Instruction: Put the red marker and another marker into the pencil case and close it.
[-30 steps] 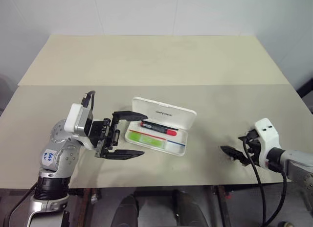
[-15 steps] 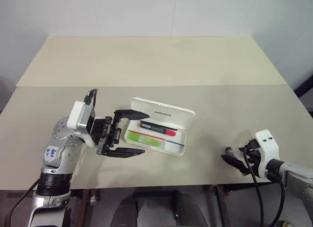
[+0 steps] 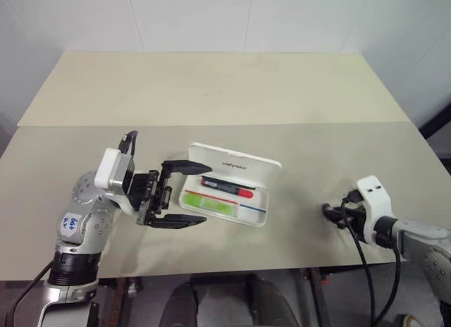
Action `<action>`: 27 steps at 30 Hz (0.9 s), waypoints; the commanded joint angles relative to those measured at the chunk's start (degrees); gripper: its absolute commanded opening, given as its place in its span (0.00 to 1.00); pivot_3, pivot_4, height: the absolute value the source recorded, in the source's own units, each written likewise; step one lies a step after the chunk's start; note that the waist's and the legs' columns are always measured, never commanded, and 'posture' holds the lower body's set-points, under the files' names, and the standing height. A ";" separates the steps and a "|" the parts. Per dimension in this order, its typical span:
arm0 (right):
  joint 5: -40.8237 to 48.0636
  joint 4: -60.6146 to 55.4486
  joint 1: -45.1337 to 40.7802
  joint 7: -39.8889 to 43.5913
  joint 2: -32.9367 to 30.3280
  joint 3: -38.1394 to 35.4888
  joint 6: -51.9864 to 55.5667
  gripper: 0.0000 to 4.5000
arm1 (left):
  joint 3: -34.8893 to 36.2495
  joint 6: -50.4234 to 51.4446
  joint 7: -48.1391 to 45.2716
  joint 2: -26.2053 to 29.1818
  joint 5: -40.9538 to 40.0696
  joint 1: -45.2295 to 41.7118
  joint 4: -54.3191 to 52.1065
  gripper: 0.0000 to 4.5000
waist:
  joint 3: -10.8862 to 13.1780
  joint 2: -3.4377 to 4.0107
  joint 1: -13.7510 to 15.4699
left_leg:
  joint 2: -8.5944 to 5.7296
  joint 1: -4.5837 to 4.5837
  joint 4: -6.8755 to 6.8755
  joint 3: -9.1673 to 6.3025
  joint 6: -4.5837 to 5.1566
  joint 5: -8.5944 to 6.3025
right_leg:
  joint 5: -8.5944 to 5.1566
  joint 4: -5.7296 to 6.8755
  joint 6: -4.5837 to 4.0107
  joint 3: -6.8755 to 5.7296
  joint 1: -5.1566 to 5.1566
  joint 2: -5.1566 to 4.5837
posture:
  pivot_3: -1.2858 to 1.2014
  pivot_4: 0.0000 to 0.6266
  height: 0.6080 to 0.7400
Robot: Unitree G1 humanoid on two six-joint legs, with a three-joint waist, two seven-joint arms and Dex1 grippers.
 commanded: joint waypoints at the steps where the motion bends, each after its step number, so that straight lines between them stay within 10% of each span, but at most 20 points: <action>1: 6.70 -4.65 -5.07 2.41 0.14 -0.37 3.01 0.11 | 0.59 -0.37 -0.45 0.48 -0.56 0.03 -1.84 0.94 | 0.03 0.05 0.02 | 0.01 0.05 -0.01 -0.06 0.00 0.00 | -0.17 0.35 -0.04 -0.01 -0.11 0.06 | 0.52 0.24 1.00; 11: 21.59 -8.76 -16.36 10.71 -8.02 7.37 10.68 0.11 | -1.23 0.02 -0.25 1.33 0.85 2.44 -4.75 0.94 | 0.04 0.06 0.00 | 0.20 0.11 0.17 -0.06 0.01 0.01 | -0.52 0.84 -0.38 -0.02 -0.22 0.23 | 0.52 0.24 1.00; 27: 10.69 -3.36 -27.75 9.75 -1.36 30.18 2.07 0.11 | 3.83 -1.91 -1.79 7.65 1.85 10.61 -5.57 0.94 | 0.04 0.06 -0.06 | 0.27 -0.12 0.04 0.01 0.00 0.00 | -0.59 1.11 -0.55 -0.01 -0.70 0.25 | 0.52 0.24 1.00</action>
